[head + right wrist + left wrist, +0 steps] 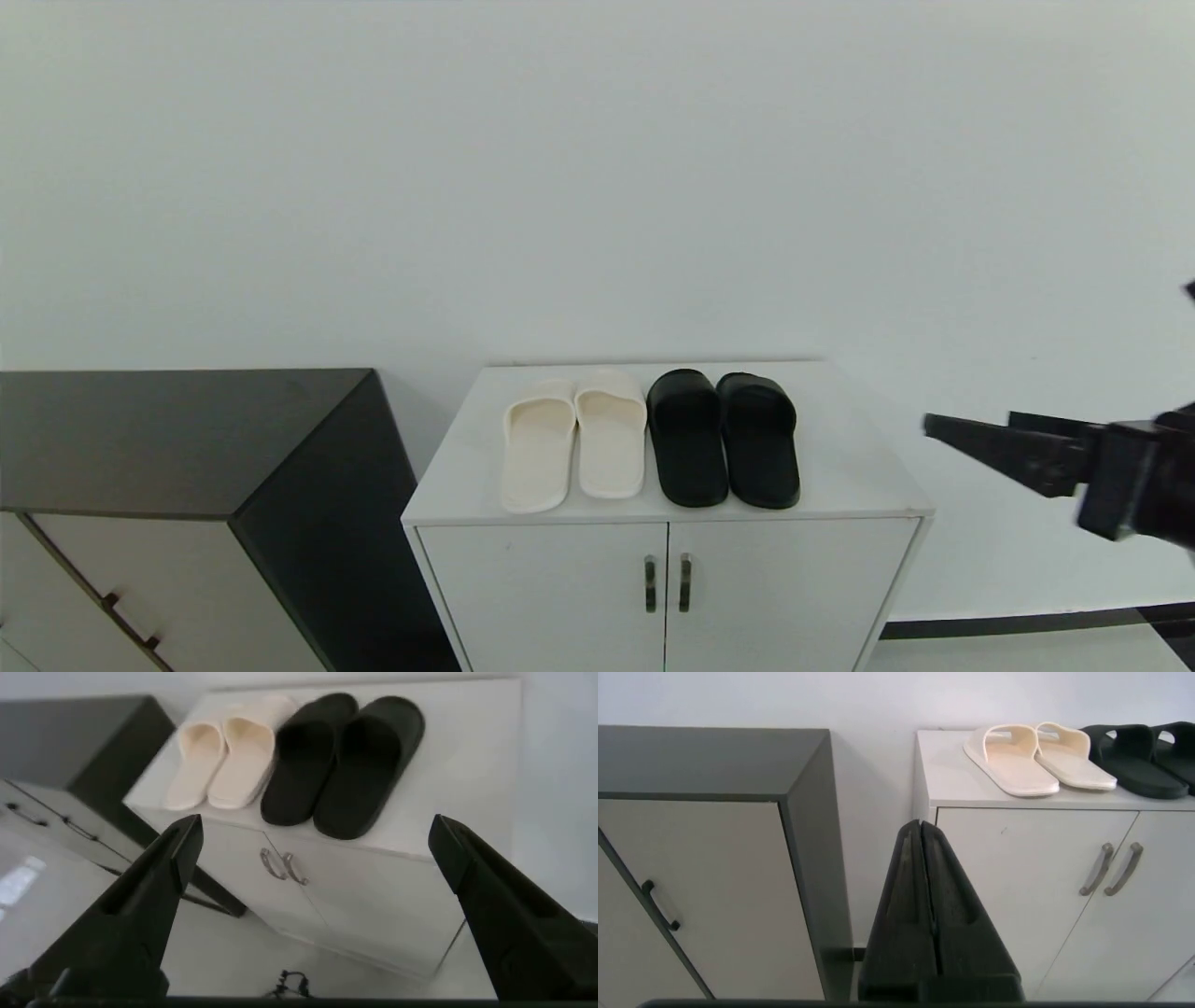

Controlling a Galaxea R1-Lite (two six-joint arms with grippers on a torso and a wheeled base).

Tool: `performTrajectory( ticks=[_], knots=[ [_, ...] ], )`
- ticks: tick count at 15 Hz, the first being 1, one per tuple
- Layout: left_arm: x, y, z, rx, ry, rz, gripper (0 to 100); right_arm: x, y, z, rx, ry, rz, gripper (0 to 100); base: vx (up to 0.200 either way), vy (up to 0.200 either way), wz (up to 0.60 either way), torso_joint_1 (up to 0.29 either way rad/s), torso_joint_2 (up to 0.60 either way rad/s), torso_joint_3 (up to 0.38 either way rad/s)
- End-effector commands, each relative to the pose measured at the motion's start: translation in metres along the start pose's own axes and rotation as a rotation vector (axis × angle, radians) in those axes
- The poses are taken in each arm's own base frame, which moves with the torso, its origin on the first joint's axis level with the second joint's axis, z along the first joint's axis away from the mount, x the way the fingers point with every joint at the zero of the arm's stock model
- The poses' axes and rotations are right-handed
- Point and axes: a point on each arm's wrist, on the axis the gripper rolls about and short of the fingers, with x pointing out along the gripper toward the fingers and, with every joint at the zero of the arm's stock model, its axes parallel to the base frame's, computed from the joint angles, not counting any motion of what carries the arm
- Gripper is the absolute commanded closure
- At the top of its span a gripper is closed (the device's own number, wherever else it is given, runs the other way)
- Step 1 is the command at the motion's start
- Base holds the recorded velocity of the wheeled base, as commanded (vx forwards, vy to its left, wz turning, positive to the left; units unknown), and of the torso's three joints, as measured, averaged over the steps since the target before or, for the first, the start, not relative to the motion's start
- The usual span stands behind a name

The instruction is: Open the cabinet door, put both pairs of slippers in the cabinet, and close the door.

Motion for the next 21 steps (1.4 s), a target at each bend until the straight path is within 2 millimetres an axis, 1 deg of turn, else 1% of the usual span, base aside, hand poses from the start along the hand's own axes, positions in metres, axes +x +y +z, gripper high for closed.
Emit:
performTrajectory(
  ticks=[1,2,4,5,6,8,10,12,14,15,16,19,21],
  knots=[
    [0.0,0.0,0.0,-0.001,0.0,0.0,100,0.057,0.033,-0.012,-0.04,0.07,0.006,0,0.0,0.0,0.0,0.0,0.0,0.0],
    [0.0,0.0,0.0,-0.001,0.0,0.0,100,0.072,0.038,-0.017,-0.045,0.072,0.005,0,0.0,0.0,0.0,0.0,0.0,0.0],
    [0.0,0.0,0.0,-0.001,0.0,-0.001,100,0.107,0.046,-0.029,-0.046,0.04,-0.051,0,0.0,0.0,0.0,0.0,0.0,0.0],
    [0.0,0.0,0.0,-0.001,0.0,0.0,100,0.114,0.048,-0.032,-0.044,0.026,-0.067,0,0.0,0.0,0.0,0.0,0.0,0.0],
    [0.0,0.0,0.0,-0.001,0.0,-0.001,100,0.141,0.052,-0.041,-0.048,-0.011,-0.132,0,0.0,0.0,0.0,0.0,0.0,0.0],
    [0.0,0.0,0.0,-0.001,0.0,-0.006,100,0.166,0.054,-0.054,-0.064,-0.005,-0.197,0,0.0,0.0,0.0,0.0,0.0,0.0],
    [0.0,0.0,0.0,-0.001,0.0,-0.006,100,0.181,0.056,-0.061,-0.07,0.003,-0.224,0,0.0,0.0,0.0,0.0,0.0,0.0],
    [0.0,0.0,0.0,-0.001,0.0,-0.006,100,0.197,0.059,-0.062,-0.069,-0.004,-0.241,0,0.0,0.0,0.0,0.0,0.0,0.0],
    [0.0,0.0,0.0,-0.001,0.0,-0.006,100,0.21,0.06,-0.068,-0.073,0.004,-0.255,0,0.0,0.0,0.0,0.0,0.0,0.0],
    [0.0,0.0,0.0,-0.001,0.0,-0.006,100,0.217,0.057,-0.072,-0.077,0.003,-0.29,0,0.0,0.0,0.0,0.0,0.0,0.0],
    [0.0,0.0,0.0,-0.001,0.0,-0.006,100,0.232,0.052,-0.078,-0.081,0.003,-0.342,0,0.0,0.0,0.0,0.0,0.0,0.0],
    [0.0,0.0,0.0,-0.004,0.0,-0.007,100,0.253,0.039,-0.077,-0.066,-0.009,-0.379,0,0.0,0.0,0.0,0.0,0.0,0.0],
    [0.0,0.0,0.0,-0.004,0.0,-0.007,100,0.264,0.034,-0.08,-0.063,-0.008,-0.396,0,0.0,0.0,0.0,0.0,0.0,0.0]
  ],
)
